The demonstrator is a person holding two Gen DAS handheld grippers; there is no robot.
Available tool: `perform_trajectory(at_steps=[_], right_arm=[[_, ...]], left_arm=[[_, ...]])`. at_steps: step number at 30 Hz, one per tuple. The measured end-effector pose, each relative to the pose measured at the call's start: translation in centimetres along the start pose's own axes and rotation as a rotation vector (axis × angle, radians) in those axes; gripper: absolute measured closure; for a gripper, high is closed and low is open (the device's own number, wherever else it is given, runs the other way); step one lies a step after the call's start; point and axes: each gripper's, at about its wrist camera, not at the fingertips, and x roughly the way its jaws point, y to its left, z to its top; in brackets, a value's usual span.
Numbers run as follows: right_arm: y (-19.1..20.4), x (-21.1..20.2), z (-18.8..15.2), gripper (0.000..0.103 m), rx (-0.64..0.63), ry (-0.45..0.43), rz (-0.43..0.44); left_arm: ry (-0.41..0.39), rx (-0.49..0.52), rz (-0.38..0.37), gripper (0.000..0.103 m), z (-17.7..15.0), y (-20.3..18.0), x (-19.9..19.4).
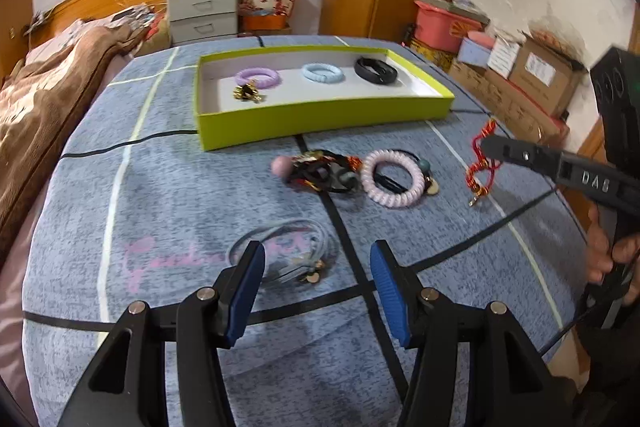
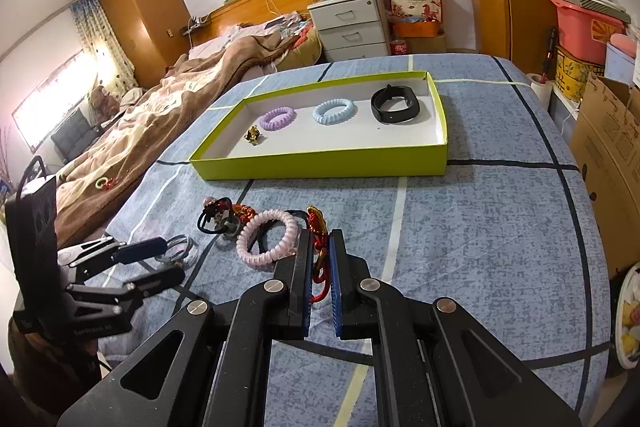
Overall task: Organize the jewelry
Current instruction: 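Close the right tool on the red tassel charm while the left tool grasps the grey cord bracelet, then carry the grey bracelet and red tassel charm with both tools into the box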
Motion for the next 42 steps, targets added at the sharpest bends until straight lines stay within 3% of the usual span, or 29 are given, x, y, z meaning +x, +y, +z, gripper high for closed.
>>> perform_trajectory(at_steps=[15,28,42], right_arm=[[0.1,0.3,-0.3,0.095,0.004,0.005,0.017],[0.5,0.2,-0.1,0.095,-0.002,0.002,0.018],[0.3,-0.7,2.8,0.095,0.007,-0.053,0.008]], left_arm=[[0.026,0.022,0.031,0.085,-0.2,-0.3,0.8],[0.007,0.010,0.023,0.085,0.2,-0.1,-0.1],[-0.051,0.012,0.032,0.085,3.5,0.9,-1.6]])
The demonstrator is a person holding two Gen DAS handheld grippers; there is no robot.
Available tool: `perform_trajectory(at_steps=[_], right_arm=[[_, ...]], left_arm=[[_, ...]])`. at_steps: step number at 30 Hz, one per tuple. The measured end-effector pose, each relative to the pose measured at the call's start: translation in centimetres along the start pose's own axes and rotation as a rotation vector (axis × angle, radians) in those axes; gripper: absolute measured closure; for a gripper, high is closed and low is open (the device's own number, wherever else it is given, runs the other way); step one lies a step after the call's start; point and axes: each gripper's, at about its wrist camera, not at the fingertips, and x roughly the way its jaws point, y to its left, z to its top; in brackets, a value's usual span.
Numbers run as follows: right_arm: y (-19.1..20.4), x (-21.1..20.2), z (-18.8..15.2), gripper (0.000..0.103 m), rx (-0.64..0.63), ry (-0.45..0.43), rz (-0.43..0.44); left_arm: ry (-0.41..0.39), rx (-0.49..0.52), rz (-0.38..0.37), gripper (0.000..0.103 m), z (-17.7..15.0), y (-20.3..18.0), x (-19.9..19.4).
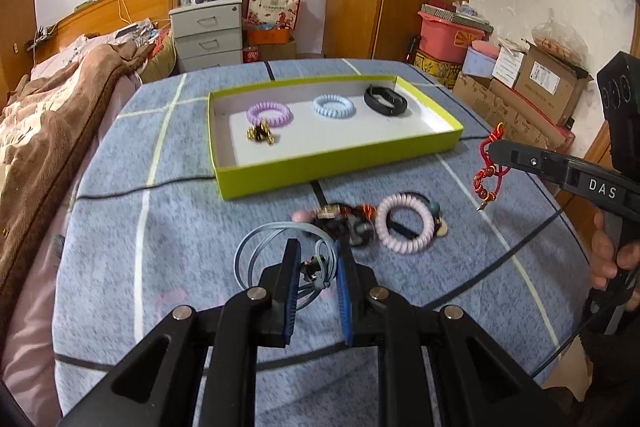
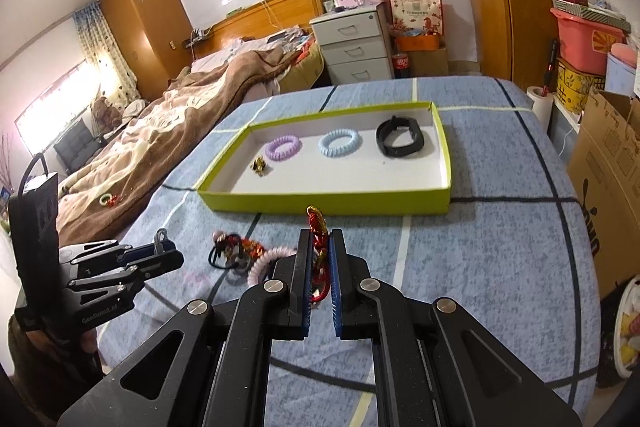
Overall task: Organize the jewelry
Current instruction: 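Carry the grey bracelet and red tassel charm with both tools into the box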
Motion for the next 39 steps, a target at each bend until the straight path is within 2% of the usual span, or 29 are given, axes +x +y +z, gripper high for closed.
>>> perform_trajectory(at_steps=[10,19,30,39], right_arm=[[-0.9,1.1,3.5,0.095,0.004,-0.039,-0.032],[-2.6,3.9,6.5,0.095,0.018,-0.027,-0.078],[-5.1,7.8,7.5,0.095,0.024,0.052,-0.115],[-6.7,9.4,7.2,0.095,0.040,0.101,-0.122]], left_arm=[[-0.043,-0.001,-0.022,0.085,4.2,0.9,1.0],[-0.059,-0.001,-0.062,0.085,8.1,1.1,3.2],[0.017,-0.009,-0.089,0.085,10.3,1.5,8.3],[0.078,-0.008,-0.084,0.085,10.6,1.3,11.3]])
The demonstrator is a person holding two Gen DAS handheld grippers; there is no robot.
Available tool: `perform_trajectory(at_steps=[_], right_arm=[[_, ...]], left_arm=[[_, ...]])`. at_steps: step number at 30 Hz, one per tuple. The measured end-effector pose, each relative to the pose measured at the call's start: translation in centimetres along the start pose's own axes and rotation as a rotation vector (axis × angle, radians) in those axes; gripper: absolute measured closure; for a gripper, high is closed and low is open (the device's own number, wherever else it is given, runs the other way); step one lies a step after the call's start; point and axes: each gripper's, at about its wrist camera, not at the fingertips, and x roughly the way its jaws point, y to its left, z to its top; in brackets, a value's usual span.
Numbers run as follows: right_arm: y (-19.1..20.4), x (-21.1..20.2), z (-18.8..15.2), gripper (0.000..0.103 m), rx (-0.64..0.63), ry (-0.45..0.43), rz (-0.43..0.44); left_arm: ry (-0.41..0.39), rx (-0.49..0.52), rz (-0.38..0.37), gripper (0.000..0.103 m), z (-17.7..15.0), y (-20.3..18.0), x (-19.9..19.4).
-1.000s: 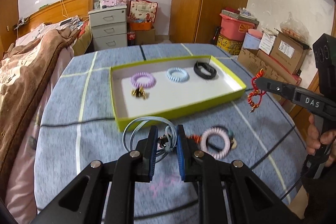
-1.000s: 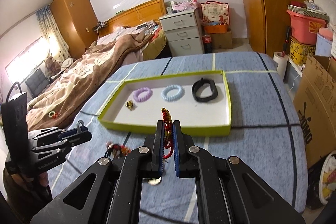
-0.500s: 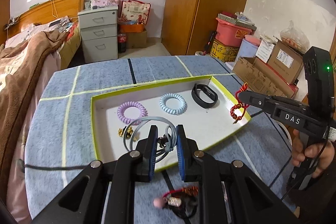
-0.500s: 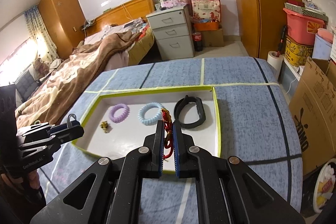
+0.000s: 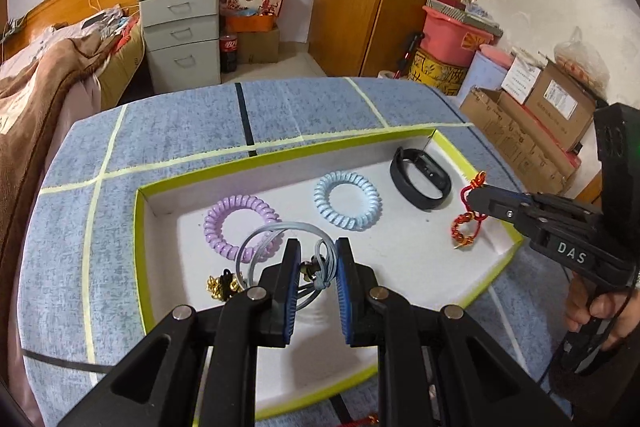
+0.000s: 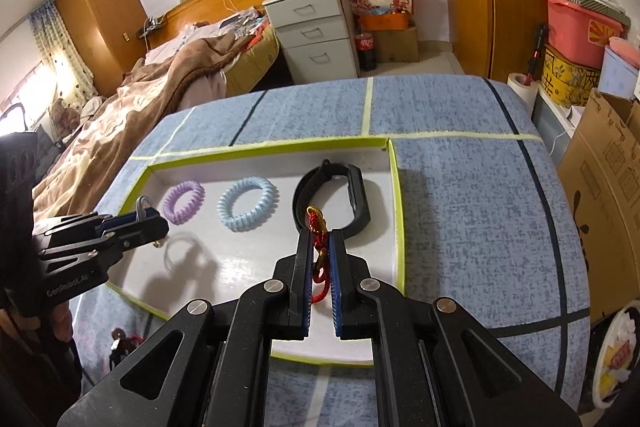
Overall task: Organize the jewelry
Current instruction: 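Carry the grey bracelet and red tassel charm with both tools into the box, then open the left tool dropping the grey bracelet while the right tool releases the red charm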
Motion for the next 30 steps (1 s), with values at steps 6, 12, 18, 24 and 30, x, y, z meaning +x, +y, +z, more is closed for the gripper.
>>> perform_trajectory(at_steps=[6,12,18,24,30], right_arm=[[-0.3,0.8,-0.3,0.095,-0.005,0.026,-0.030],[0.0,1.2,-0.4,0.095,-0.027,0.044,-0.060],[-0.2,1.2,-0.5,0.095,-0.024,0.049,-0.067],[-0.2,1.4,-0.4,0.095,-0.028,0.050,-0.070],[-0.2,1.3,-0.3,0.088,-0.020,0.041,-0.064]], left_arm=[[0.030,0.000,-0.005,0.085,-0.2,-0.1,1.1],[0.052,-0.008,0.000,0.085,-0.1,0.0,1.9],[0.072,-0.009,0.002,0.085,-0.1,0.0,2.6],[0.078,-0.010,-0.003,0.082,-0.1,-0.1,2.8],[0.080,0.007,0.007,0.069,-0.1,-0.7,2.7]])
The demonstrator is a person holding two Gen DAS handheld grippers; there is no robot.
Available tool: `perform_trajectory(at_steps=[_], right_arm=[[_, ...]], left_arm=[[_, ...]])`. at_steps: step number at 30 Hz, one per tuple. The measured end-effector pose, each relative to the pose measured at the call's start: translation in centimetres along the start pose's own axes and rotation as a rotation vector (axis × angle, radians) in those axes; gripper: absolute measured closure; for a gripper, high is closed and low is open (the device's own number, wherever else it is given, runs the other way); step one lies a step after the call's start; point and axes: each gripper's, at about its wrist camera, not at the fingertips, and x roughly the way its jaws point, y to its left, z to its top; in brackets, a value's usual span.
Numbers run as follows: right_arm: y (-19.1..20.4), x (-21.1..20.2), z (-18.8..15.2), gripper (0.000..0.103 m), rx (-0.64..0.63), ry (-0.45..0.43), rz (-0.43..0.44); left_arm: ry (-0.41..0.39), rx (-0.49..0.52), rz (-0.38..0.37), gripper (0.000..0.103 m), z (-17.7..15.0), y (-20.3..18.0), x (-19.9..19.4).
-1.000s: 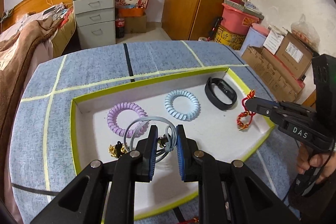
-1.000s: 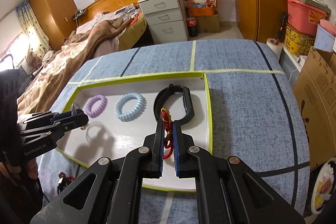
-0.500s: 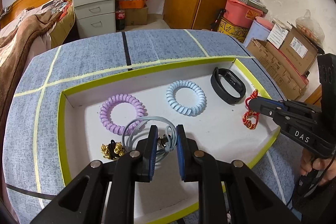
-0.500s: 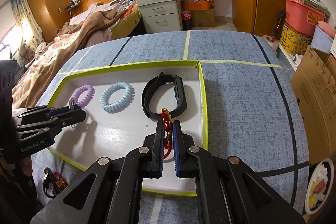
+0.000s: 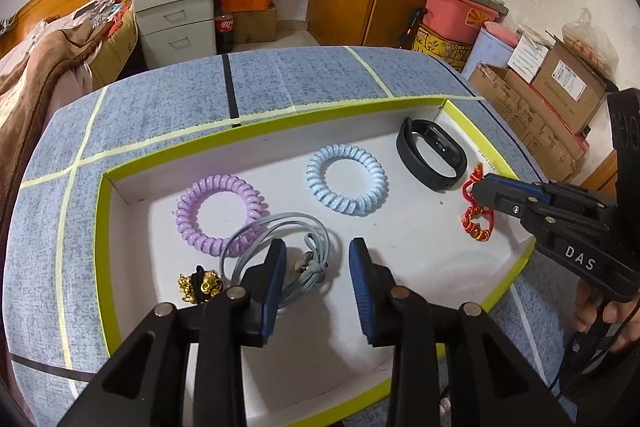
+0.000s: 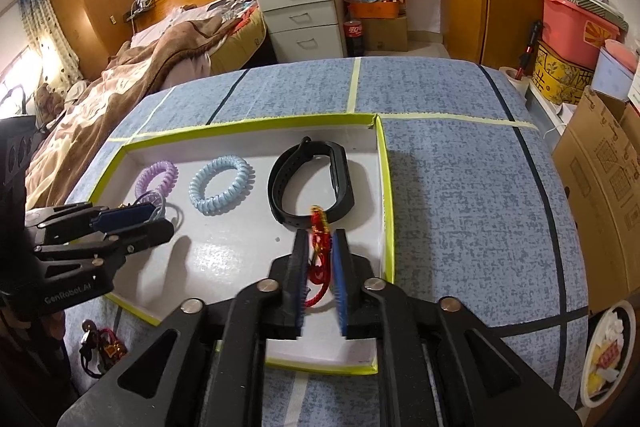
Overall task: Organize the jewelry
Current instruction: 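Open the left tool dropping the grey bracelet while the right tool releases the red charm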
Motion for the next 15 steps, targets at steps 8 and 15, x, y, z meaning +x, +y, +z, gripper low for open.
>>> perform_trajectory(at_steps=[8,15], right_arm=[[0.2,-0.4,-0.1,0.067,-0.003,-0.014,0.012],[0.3,-1.3,-0.4,0.066,0.005,-0.034,0.011]], left_arm=[[-0.020,0.002,-0.012,0.061,-0.1,-0.2,-0.8],[-0.058,-0.006,-0.012,0.054,-0.7,-0.5,-2.3]])
